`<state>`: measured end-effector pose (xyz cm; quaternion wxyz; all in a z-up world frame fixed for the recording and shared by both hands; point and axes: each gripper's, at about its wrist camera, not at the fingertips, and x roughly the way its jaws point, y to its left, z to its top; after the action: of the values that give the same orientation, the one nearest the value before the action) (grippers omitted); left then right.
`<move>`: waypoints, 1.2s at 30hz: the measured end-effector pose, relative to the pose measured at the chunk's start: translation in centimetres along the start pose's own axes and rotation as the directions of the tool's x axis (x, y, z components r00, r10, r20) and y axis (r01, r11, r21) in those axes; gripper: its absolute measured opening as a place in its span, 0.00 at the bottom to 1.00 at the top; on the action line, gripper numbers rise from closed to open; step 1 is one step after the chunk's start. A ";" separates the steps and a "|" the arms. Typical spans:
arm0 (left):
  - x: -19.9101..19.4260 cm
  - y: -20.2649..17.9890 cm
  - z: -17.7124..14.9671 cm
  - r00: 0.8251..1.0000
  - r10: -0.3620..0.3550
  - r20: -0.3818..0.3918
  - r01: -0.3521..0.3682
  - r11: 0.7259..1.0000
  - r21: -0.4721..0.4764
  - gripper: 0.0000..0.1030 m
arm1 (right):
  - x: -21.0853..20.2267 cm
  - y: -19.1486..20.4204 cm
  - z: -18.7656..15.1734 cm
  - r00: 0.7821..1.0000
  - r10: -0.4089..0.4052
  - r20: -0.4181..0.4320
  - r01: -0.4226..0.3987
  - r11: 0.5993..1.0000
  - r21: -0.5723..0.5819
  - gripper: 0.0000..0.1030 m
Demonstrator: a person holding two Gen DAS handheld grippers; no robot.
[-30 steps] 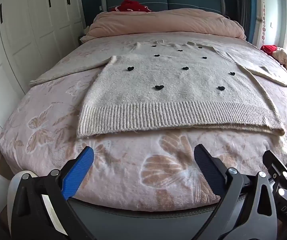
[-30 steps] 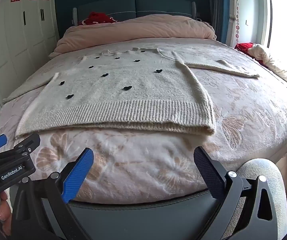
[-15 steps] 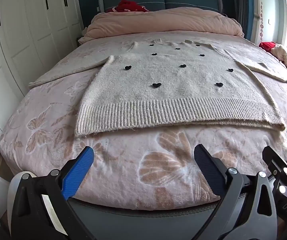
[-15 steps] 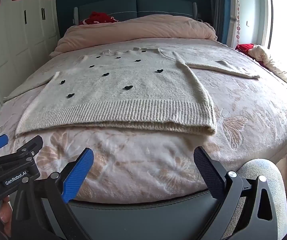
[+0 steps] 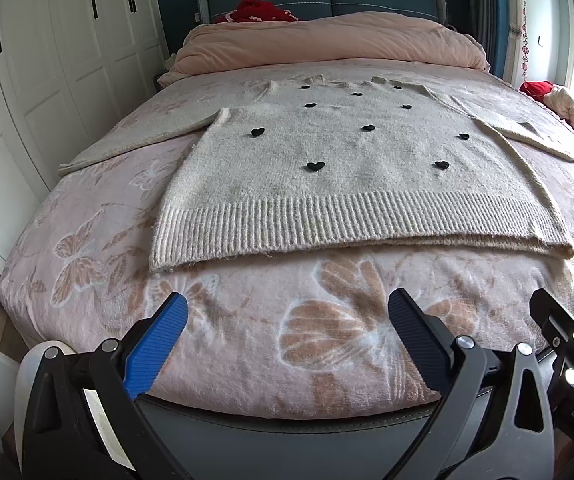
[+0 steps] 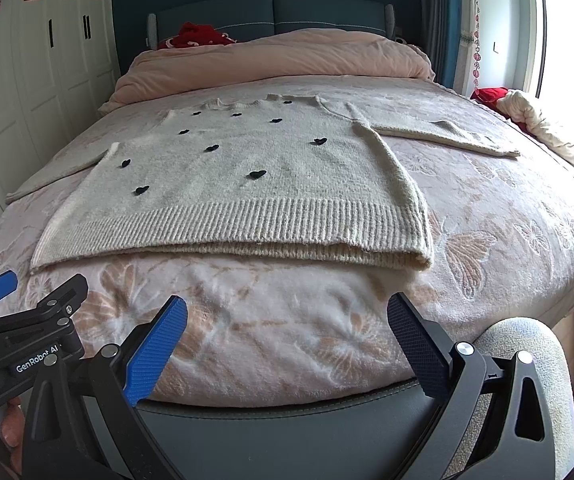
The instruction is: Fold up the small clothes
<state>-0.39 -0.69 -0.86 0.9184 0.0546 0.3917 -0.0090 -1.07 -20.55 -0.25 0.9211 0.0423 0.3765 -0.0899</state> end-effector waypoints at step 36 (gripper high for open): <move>0.2 -0.7 -0.7 1.000 0.009 -0.004 -0.009 0.999 0.031 0.95 | 0.6 0.0 -0.3 1.000 0.000 -0.015 0.000 1.000 -0.002 0.95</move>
<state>-0.83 -1.34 -1.54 0.9167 0.0708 0.3931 -0.0107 -0.90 -20.54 -0.88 0.9182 0.0421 0.3836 -0.0894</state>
